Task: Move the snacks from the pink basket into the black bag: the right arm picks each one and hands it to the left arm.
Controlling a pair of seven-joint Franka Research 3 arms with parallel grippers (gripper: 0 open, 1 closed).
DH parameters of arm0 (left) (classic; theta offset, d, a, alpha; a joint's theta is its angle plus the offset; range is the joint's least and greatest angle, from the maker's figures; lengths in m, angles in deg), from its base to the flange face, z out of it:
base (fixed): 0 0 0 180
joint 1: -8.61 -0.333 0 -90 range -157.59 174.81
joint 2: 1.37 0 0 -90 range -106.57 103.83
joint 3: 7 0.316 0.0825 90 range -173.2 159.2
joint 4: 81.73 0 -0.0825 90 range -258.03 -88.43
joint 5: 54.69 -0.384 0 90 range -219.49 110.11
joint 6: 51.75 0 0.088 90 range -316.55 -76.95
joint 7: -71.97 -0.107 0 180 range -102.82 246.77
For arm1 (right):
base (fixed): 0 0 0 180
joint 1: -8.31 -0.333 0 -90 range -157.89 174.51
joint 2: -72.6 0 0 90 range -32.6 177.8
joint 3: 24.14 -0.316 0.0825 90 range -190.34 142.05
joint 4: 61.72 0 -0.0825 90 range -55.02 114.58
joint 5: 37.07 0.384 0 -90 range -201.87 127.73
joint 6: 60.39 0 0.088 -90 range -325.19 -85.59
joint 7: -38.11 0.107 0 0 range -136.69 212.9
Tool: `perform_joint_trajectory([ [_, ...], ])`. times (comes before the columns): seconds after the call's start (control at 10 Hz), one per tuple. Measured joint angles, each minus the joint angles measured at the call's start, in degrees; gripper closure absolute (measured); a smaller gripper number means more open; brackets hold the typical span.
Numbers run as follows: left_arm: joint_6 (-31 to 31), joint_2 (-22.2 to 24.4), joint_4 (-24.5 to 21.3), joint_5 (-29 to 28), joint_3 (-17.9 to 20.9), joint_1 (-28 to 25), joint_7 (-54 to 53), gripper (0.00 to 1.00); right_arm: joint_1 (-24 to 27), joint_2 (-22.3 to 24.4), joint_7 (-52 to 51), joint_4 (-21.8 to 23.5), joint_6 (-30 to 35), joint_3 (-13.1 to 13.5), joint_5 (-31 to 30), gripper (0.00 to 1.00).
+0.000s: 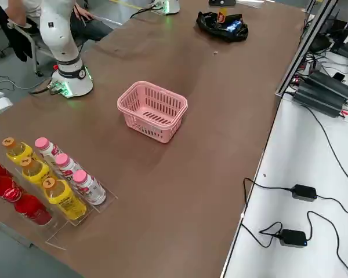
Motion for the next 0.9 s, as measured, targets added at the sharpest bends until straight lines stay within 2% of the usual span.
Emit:
perform_joint_trajectory([
  [0.1,0.0,0.0,0.0,-0.1,0.0,0.0,0.0,0.65,0.0,0.0,0.0,0.0,0.0,0.0,0.0,0.72],
  [0.3,0.1,0.0,0.0,-0.6,-0.2,0.0,-0.5,0.65,0.0,0.0,0.3,-0.2,-0.1,0.0,0.0,0.62],
  [0.5,3.7,0.5,0.1,-2.0,-0.2,-0.4,-2.2,0.65,0.0,0.0,0.7,-0.5,-0.2,0.0,0.1,0.33],
  [0.7,7.5,2.7,0.2,-2.1,-0.2,-4.0,-8.1,0.65,0.0,0.0,0.8,-0.8,-0.1,0.0,0.1,0.03],
  [0.9,9.4,3.5,-1.8,-2.1,-0.1,-8.7,-17.5,0.65,0.0,0.0,0.4,-0.8,-0.1,0.3,-0.7,0.00],
])
